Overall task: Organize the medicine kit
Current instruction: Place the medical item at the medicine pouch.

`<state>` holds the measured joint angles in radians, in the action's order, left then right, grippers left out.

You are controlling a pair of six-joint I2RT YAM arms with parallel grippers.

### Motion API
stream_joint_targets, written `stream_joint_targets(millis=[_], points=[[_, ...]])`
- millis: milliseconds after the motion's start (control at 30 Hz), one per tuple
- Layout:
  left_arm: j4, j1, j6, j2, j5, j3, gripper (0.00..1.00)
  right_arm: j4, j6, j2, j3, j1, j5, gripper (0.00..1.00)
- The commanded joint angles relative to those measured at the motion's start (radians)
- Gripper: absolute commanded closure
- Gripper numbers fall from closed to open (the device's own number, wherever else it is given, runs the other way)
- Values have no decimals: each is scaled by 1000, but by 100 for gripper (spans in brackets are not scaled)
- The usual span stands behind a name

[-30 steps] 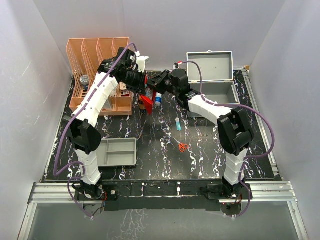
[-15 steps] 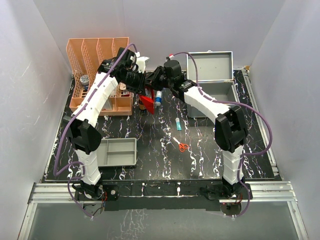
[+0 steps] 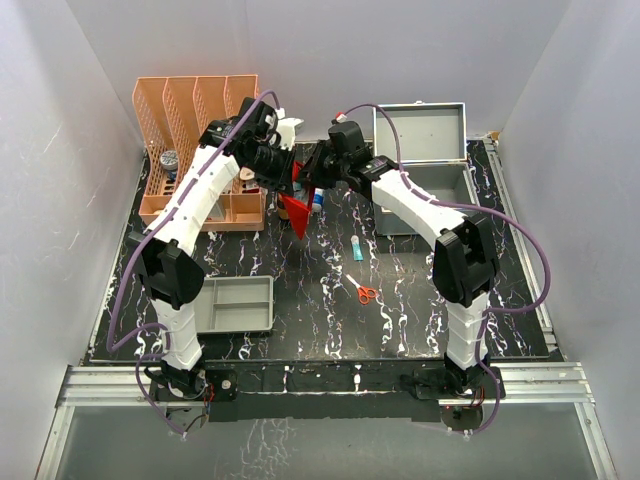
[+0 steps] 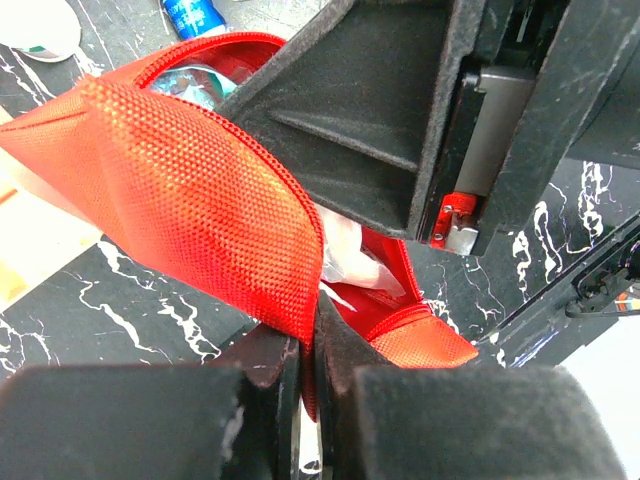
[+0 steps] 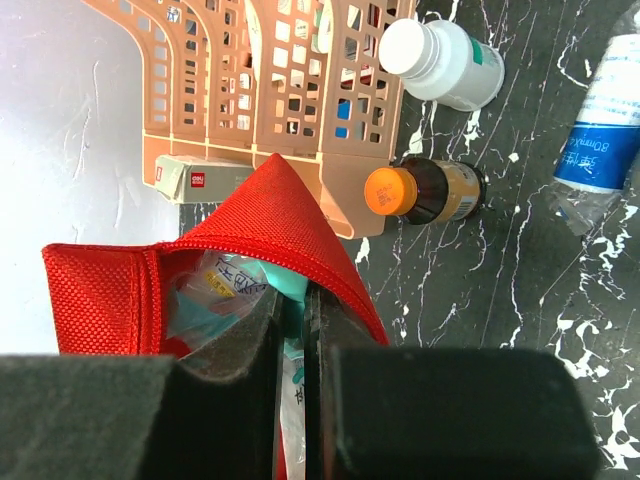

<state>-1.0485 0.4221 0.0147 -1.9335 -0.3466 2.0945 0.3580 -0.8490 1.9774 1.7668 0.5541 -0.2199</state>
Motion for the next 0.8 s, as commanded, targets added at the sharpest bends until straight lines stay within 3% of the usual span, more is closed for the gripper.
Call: stream_joint_targets(millis=[0, 233, 367, 533, 767], points=[[7, 6, -15, 37, -11, 12, 100, -9, 37, -58, -4, 8, -23, 100], [4, 8, -18, 37, -29, -1, 100, -133, 12, -49, -18, 16, -58, 100], [2, 9, -18, 34, -34, 0, 100, -120, 12, 4, 57, 22, -84, 100], [-3, 9, -28, 34, -16, 1, 100, -72, 36, 9, 95, 27, -72, 72], [-2, 9, -39, 33, -16, -10, 100, 19, 116, -129, 11, 10, 50, 66]])
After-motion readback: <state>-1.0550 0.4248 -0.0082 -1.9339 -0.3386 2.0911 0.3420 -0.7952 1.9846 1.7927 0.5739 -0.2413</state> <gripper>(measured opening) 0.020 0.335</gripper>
